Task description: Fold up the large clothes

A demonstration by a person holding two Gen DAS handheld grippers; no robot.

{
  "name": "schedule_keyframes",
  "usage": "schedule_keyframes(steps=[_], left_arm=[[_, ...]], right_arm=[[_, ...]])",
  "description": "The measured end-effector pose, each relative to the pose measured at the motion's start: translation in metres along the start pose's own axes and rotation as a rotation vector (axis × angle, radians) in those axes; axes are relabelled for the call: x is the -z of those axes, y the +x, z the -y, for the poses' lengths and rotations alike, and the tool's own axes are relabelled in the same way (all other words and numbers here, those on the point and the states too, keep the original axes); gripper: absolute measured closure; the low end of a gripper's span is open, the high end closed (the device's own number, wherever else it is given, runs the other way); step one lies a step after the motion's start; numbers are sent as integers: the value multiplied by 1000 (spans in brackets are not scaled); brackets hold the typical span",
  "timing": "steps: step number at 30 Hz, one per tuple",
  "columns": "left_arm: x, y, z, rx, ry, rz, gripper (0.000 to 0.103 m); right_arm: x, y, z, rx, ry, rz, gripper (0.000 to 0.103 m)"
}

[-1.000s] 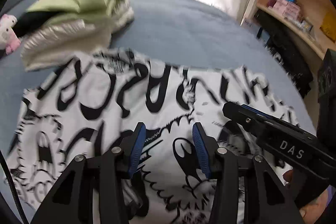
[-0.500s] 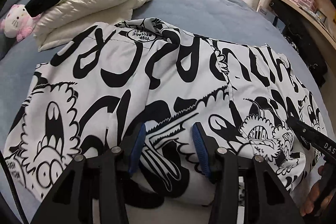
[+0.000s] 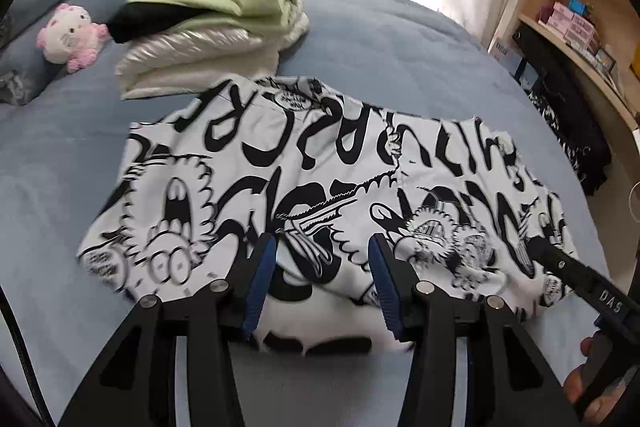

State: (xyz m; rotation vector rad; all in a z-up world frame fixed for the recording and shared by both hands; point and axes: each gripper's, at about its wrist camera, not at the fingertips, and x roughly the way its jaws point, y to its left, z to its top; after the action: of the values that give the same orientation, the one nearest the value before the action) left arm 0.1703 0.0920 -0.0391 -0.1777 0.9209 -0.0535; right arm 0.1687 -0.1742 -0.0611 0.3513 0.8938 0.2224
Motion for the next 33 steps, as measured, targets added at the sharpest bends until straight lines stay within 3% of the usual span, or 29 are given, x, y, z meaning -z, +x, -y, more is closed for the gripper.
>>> schedule_keyframes(steps=[10,18,26,33], left_arm=[[16,-79,-5,1,-13,78,49],[33,-111,-11,20,-24,91,47],[53,-112,-16,25,-27,73,43],[69,-77,-26,34,-53,-5,43]], right_arm=[[19,-66,-28,-41,-48,74,53],[34,-95,-42,-57,-75,99,52],[48,-100,-46,-78,-89,91,51],[55,-86,-49,-83,-95,74,51]])
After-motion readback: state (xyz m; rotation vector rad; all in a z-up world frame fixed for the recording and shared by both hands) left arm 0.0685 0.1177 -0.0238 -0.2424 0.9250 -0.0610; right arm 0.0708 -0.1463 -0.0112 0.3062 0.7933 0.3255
